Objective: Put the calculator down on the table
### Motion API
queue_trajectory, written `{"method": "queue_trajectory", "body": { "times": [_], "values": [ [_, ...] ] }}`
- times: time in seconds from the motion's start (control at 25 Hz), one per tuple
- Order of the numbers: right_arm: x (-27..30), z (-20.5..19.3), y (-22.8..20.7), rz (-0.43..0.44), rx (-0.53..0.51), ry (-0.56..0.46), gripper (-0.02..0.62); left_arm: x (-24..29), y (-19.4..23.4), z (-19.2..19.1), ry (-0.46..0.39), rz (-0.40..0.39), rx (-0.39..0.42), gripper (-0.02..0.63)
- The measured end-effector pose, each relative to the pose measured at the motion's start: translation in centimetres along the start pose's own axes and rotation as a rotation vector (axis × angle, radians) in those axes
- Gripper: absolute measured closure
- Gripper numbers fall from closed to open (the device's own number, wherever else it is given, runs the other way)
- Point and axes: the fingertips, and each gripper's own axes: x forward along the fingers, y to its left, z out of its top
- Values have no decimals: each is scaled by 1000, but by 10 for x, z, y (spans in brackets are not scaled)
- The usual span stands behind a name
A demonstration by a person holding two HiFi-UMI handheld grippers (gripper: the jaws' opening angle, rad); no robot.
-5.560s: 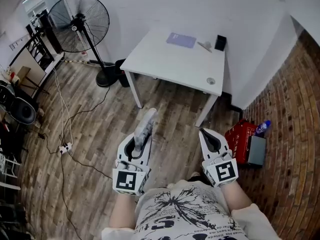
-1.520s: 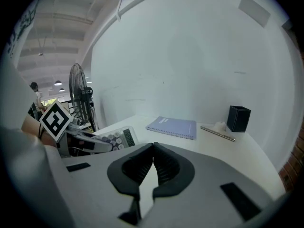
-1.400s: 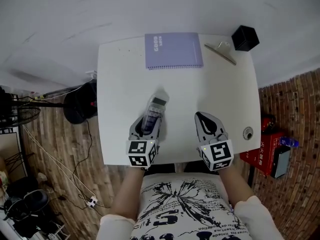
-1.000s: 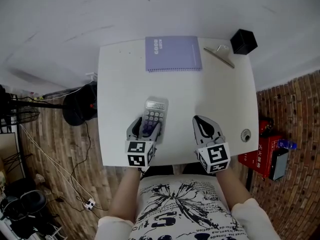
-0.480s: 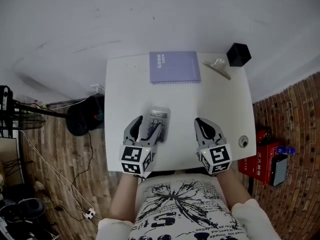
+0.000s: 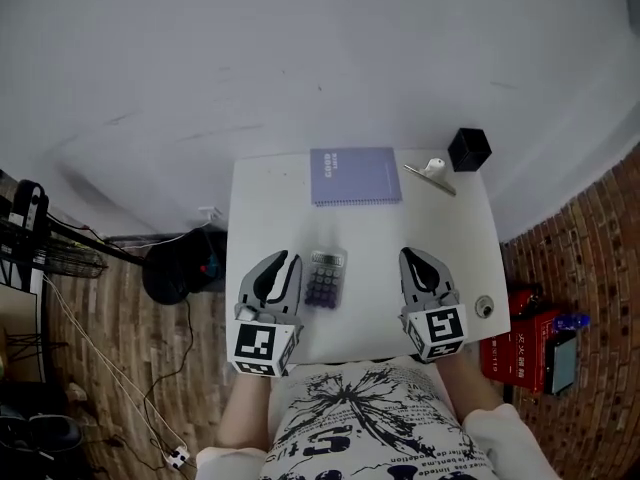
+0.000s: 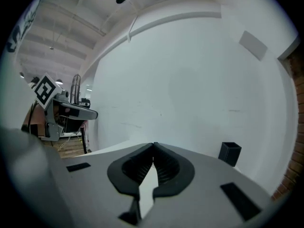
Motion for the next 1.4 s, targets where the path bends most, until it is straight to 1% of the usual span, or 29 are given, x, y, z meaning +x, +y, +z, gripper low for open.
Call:
{"method": "queue_trajectory", "body": {
  "times": [0.12, 0.2, 0.36, 0.56, 0.92, 1.12, 1.4],
  "values": [
    [-3, 10, 3, 3, -9, -25, 581, -10, 6, 10, -36, -1, -20, 580],
    [-2, 14, 5, 10, -18, -31, 581, -13, 8, 13, -48, -9, -20, 592],
    [-2, 18, 11, 33, -35, -28, 581, -17, 9, 15, -45, -14, 1, 592],
    [0, 20, 20, 53, -42, -26, 581, -19, 13, 16, -50, -4, 14, 592],
    [-5, 18, 27, 52, -30, -27, 583, -24, 8, 10, -49, -24, 4, 592],
    [-6, 16, 31, 48, -39, -16, 583, -29, 11, 10, -67, -6, 5, 592],
    [-2, 15, 36, 34, -38, -10, 582, -32, 16, 6, -61, -5, 9, 592]
  ]
}}
